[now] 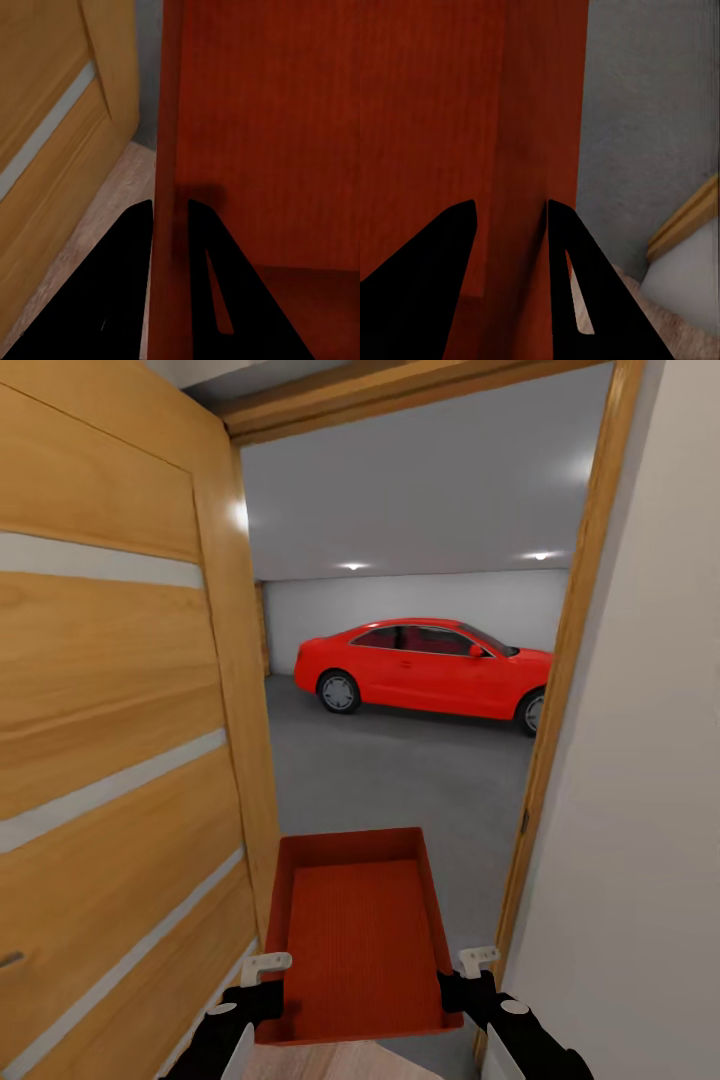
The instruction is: Move the two storage containers from the living room to the garage. In the garage, place one container on the floor and stack the other container on top of it (either order is fine).
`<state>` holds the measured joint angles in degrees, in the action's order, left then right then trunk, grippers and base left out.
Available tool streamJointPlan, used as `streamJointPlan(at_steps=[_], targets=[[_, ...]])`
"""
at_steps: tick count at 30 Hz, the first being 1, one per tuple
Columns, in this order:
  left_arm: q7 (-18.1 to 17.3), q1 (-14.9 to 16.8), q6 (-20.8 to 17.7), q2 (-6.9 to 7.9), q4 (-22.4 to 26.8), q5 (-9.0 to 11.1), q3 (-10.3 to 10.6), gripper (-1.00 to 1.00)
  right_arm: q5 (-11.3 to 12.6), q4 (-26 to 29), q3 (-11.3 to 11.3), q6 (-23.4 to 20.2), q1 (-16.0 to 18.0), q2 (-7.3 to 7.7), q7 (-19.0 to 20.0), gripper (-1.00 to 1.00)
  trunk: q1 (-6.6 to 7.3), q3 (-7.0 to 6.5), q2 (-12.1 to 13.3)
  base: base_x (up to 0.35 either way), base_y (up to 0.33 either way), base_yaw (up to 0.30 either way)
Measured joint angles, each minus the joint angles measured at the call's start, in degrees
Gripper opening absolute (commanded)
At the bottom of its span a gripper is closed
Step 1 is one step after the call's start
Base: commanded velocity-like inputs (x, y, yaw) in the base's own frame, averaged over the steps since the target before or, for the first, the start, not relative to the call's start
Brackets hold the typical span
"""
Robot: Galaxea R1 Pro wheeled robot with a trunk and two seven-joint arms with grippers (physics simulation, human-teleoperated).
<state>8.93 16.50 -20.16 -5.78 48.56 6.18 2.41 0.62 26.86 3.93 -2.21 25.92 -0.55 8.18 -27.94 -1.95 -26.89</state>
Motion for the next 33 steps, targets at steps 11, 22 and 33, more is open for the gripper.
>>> streamJointPlan(at_steps=[11, 22, 33], targets=[[0.0, 0.0, 0.0, 0.01, 0.0, 0.0, 0.0, -1.00, 0.0, 0.0, 0.0, 0.0, 0.0, -0.01, 0.0, -1.00, -0.02, 0.00, 0.0, 0.079, 0.048, -0.043], [0.0, 0.0, 0.0, 0.01, 0.0, 0.0, 0.0, -1.00, 0.0, 0.0, 0.0, 0.0, 0.0, -0.01, 0.0, -1.00, -0.02, 0.00, 0.0, 0.001, 0.000, 0.000], [0.0, 0.0, 0.0, 0.01, 0.0, 0.0, 0.0, -1.00, -0.1, 0.0, 0.0, 0.0, 0.0, -0.01, 0.0, -1.00, -0.02, 0.00, 0.0, 0.000, 0.000, -0.059]])
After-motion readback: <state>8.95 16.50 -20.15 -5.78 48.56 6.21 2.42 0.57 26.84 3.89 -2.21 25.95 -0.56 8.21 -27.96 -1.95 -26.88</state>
